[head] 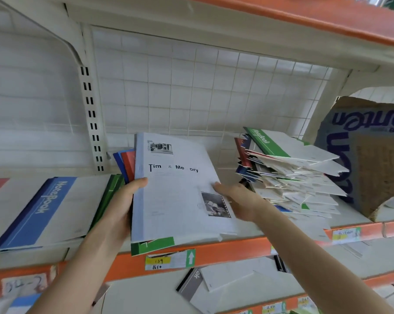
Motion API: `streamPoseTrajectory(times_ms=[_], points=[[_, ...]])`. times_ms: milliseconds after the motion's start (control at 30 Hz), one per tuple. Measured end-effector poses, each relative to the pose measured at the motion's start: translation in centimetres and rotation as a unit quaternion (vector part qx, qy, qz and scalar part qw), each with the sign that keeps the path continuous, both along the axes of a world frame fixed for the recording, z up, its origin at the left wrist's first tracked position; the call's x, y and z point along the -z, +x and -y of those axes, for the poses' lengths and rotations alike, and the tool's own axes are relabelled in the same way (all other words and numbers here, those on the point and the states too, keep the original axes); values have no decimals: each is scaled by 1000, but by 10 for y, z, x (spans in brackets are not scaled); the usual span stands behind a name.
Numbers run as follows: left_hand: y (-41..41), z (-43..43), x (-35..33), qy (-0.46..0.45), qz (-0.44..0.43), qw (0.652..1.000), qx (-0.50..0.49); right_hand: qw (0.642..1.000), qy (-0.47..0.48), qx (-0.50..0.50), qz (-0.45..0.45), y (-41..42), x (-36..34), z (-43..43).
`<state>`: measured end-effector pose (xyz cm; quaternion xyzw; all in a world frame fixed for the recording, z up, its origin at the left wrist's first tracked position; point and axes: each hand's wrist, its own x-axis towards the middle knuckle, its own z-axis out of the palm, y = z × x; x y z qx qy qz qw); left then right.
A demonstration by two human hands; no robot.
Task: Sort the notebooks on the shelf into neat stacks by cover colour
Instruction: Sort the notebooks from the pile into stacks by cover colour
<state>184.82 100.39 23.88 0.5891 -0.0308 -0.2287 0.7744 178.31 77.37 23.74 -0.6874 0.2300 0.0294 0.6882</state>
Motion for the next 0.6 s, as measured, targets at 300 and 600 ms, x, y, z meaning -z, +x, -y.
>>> streamPoseTrajectory(times_ms=[300,600], points=[[24,-64,-14,4,59,997,-55,966,249,-37,59,40,10,-75],[37,-138,-18,116,132,983,-55,966,213,25,147,75,15,-147]])
